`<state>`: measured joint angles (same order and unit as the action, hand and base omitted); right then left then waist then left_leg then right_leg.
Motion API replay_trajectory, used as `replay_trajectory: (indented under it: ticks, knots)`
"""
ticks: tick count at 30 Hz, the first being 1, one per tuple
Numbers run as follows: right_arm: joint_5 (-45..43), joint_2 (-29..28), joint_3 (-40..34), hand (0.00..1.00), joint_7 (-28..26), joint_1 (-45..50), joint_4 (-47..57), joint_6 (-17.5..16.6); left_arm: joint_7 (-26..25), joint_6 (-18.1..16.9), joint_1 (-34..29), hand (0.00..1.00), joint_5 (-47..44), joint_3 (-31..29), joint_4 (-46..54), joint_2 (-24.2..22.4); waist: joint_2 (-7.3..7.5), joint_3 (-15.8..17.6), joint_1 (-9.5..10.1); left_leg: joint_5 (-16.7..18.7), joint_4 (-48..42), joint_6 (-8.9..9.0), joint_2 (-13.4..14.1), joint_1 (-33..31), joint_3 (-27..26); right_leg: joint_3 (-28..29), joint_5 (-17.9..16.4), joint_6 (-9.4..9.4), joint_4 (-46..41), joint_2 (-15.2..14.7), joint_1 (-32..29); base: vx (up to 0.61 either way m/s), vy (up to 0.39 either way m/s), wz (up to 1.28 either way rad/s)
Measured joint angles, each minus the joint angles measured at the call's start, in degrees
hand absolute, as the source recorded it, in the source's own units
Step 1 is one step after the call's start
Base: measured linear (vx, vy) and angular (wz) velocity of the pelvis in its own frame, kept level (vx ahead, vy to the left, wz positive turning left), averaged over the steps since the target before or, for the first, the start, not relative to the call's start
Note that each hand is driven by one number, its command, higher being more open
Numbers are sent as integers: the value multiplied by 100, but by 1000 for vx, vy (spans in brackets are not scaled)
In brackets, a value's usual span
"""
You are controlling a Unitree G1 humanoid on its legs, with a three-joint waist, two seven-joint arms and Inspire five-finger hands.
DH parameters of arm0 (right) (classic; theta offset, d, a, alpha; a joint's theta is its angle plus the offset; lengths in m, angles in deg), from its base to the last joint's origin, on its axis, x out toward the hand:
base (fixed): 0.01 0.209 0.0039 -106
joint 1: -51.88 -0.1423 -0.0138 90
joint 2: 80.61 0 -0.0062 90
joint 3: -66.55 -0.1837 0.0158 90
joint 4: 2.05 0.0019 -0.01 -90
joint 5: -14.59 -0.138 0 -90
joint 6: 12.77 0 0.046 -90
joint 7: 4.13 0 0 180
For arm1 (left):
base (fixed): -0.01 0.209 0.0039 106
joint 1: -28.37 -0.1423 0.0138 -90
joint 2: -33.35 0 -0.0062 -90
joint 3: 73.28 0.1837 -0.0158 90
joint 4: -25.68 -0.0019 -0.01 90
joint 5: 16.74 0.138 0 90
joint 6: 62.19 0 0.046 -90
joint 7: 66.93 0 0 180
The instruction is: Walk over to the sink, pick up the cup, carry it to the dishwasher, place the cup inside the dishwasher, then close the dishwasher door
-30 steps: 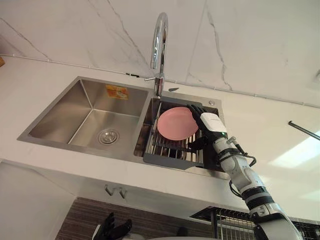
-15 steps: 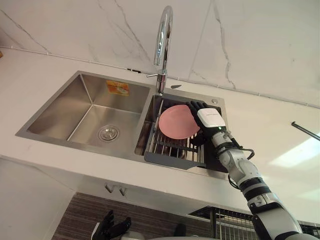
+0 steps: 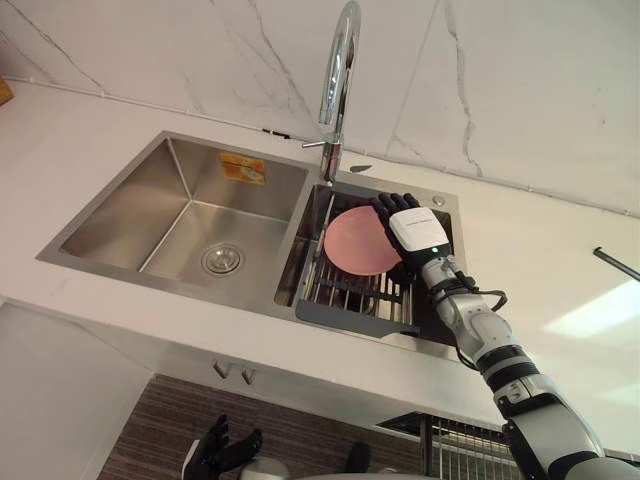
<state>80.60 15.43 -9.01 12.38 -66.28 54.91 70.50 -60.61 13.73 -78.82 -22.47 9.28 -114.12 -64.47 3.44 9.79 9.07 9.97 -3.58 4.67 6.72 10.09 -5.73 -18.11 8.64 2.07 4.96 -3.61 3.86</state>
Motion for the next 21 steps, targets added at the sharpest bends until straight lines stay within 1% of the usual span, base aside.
replay_trajectory:
  ticks: [8, 10, 11, 21]
  knots:
    - [113, 54, 131, 100, 20, -127, -136, 80, 29, -10, 1, 100, -16, 0, 76, 11, 42, 63, 78, 28, -94, -13, 4, -70, 25, -18, 5, 4, 0, -5, 0, -5, 3, 0]
    - [111, 54, 167, 100, 37, -164, -144, 120, 58, -24, 1, 100, -55, 0, 98, 33, 71, 96, 85, 31, -126, -12, 5, -112, 33, -22, 8, 6, 0, -7, -24, -34, 22, 1]
    - [111, 54, 168, 0, 60, -176, -146, 150, 90, -43, 1, 100, -133, 1, 97, 34, 83, 97, 100, 49, -184, -12, 4, -180, 38, -26, 16, 7, -1, -12, -65, 0, 0, 0]
    - [-21, 56, 242, 0, 93, -309, -279, 154, 179, -45, 2, 100, -226, 4, 161, 42, 87, 104, 102, 108, -408, -28, -8, -432, 58, -34, 43, 24, -2, -41, -200, -9, 8, 0]
